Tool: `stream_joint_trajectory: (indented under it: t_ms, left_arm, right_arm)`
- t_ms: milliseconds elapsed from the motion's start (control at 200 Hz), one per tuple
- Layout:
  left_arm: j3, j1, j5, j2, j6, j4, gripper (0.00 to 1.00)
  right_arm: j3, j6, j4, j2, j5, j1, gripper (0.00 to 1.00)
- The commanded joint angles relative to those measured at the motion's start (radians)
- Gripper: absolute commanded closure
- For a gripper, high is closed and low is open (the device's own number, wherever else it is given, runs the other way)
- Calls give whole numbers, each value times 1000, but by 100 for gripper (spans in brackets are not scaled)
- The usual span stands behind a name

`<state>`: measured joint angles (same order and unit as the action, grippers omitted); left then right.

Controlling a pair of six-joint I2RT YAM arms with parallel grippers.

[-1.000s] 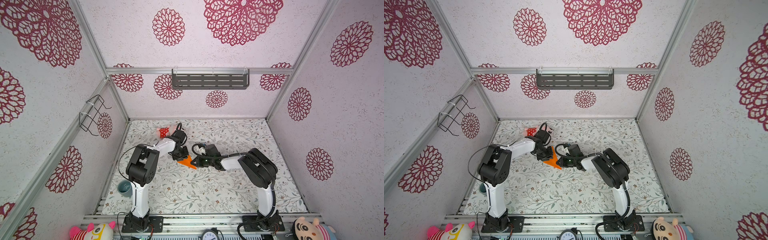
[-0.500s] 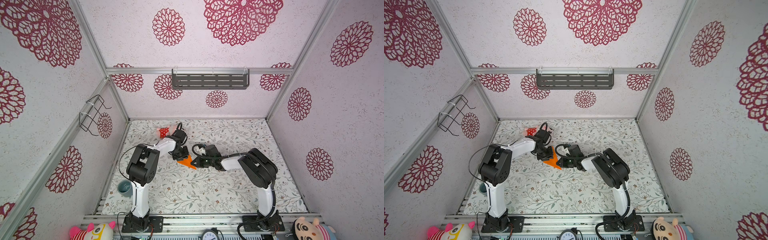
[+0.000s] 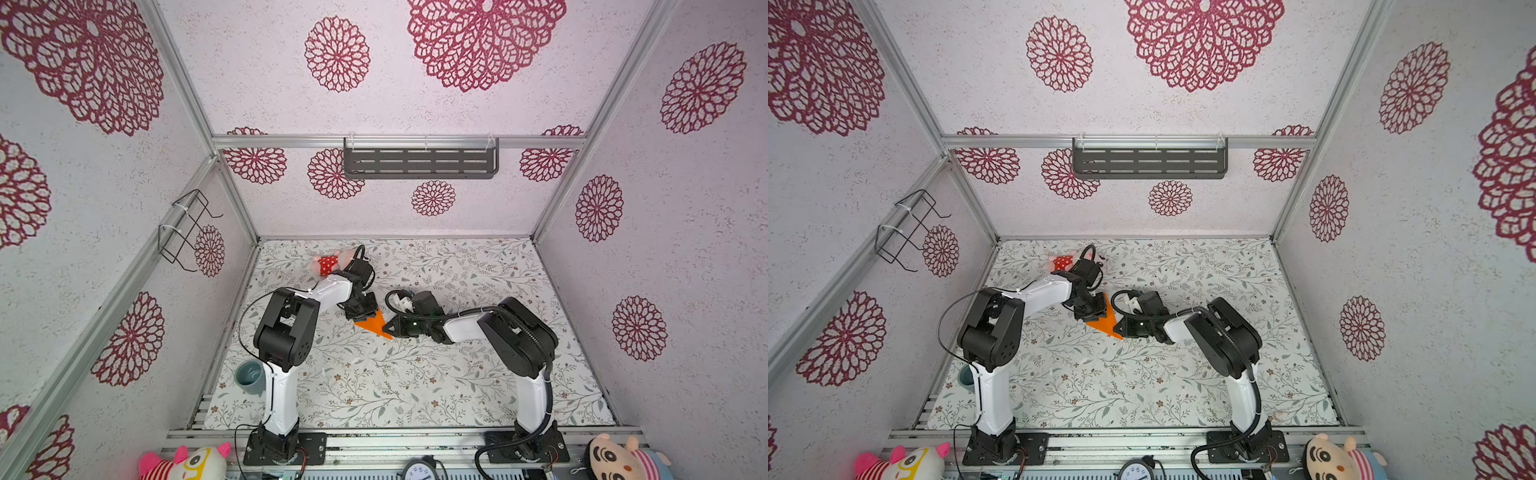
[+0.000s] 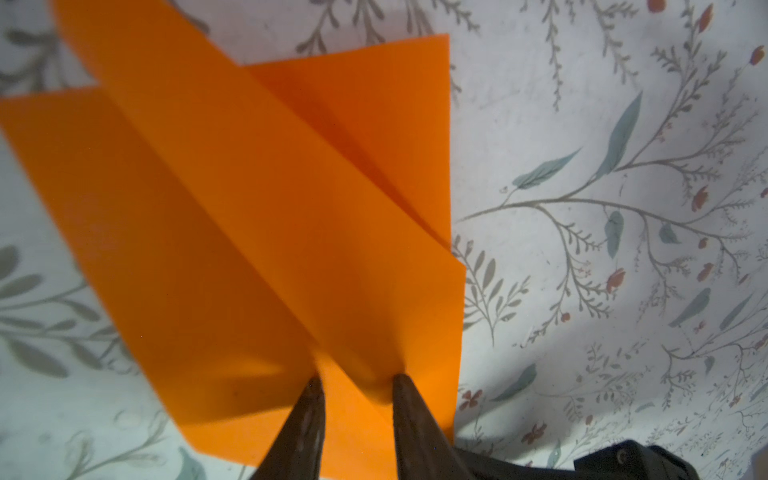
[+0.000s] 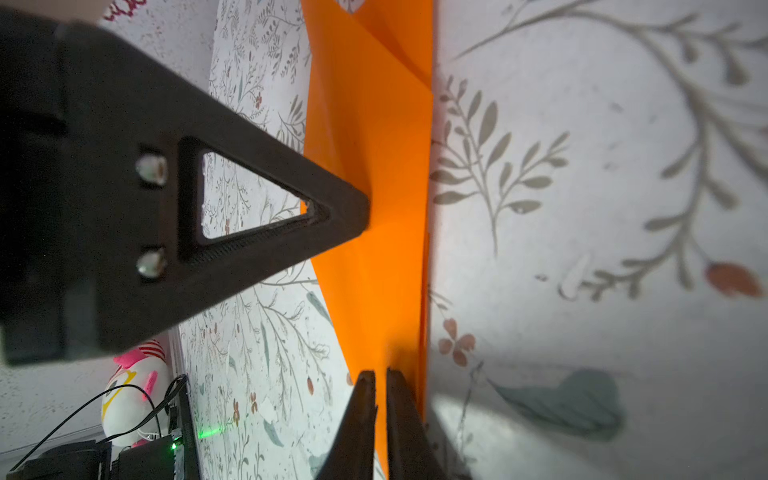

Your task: Fold a paper plane with a square sheet of paper (pick it up from the middle)

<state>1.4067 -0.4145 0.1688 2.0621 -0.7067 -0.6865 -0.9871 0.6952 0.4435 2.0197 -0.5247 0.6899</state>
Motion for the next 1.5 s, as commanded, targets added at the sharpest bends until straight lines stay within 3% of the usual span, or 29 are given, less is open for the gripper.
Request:
stream_joint_trajectory:
  t_ms: [0,275,550,866,1491]
  left_arm:
    - [-58,-3,-86,120,19,-84,68]
    - [43,8,10,-69,36,-10,68]
    - [-148,44,130,-263,-64,236,79]
    - [-211,41,234,-176,-96,351,90]
    - [-223,45,155,-54,-63,315,94]
  right_arm:
    - [18,-31,-112,-11,21,2,88]
    - [-11,-27,-183,10,56,1,89]
    - [-29,-29,-211,20,63,-3,89]
    - [-33,-23,-210,21,62,-3,89]
    - [-24,-21,-203,7,73,-4,89]
